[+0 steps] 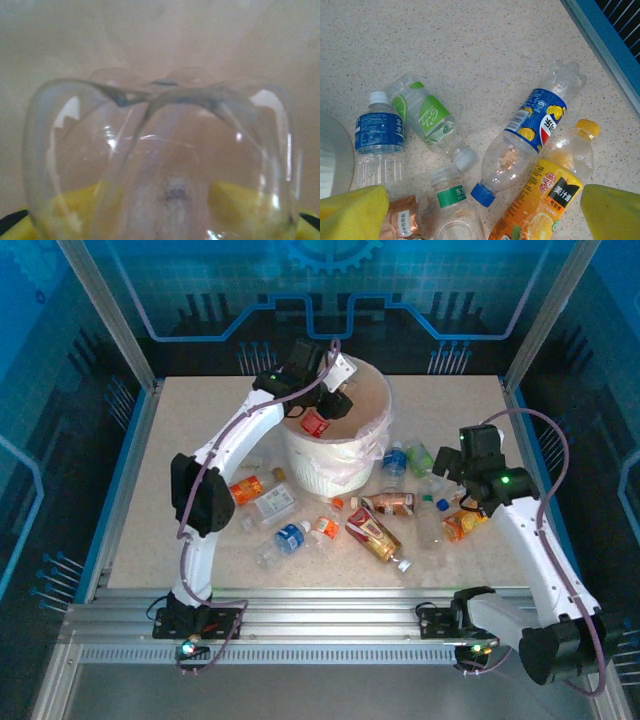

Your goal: Put the plastic bottles in the bin

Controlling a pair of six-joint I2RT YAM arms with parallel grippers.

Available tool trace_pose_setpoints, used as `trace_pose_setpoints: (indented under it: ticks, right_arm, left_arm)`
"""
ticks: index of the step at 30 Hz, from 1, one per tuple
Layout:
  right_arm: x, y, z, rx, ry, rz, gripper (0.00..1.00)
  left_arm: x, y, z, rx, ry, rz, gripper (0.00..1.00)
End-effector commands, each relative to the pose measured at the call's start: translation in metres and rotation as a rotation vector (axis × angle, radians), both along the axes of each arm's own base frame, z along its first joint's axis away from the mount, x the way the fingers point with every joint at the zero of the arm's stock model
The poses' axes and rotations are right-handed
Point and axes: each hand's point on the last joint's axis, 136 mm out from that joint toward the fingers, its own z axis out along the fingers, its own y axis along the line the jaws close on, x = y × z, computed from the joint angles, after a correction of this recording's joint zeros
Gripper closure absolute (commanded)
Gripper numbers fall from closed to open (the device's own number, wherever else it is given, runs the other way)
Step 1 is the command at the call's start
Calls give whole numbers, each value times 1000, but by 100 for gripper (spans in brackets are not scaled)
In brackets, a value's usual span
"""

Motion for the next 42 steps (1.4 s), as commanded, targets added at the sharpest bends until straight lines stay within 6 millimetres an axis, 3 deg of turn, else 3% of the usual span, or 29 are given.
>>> trace_pose_setpoints:
  ticks: [1, 7, 16, 19, 25, 31, 35, 38, 42]
  right_arm:
    - [-1, 2, 0, -4, 14, -2, 0]
    - [0, 0, -10, -11, 40, -13, 0]
    - [-2, -5, -19, -36, 69, -43, 0]
    - [-6, -11, -20, -49, 73, -73, 0]
    - [-27, -30, -25, -54, 131, -177, 0]
    - [-56, -50, -46, 4, 199, -278, 0]
    - [-66, -55, -63, 112, 187, -310, 0]
    - [-71, -55, -84, 195, 202, -317, 0]
    - [-69, -55, -99, 250, 213, -319, 0]
  left_arm:
    - [1, 2, -5, 50, -2, -2, 46]
    - [5, 2, -1, 53, -23, 8, 32]
    - [8, 1, 17, 55, -65, 24, 24]
    - [6, -1, 36, 61, -108, 36, 21]
    - [-9, 0, 97, 36, -237, 62, 16]
    - [-39, 12, 162, -64, -341, 104, 10]
    - [-65, 27, 198, -179, -403, 141, 1]
    - [-83, 40, 213, -256, -446, 176, 1]
    - [-102, 62, 213, -348, -477, 258, 1]
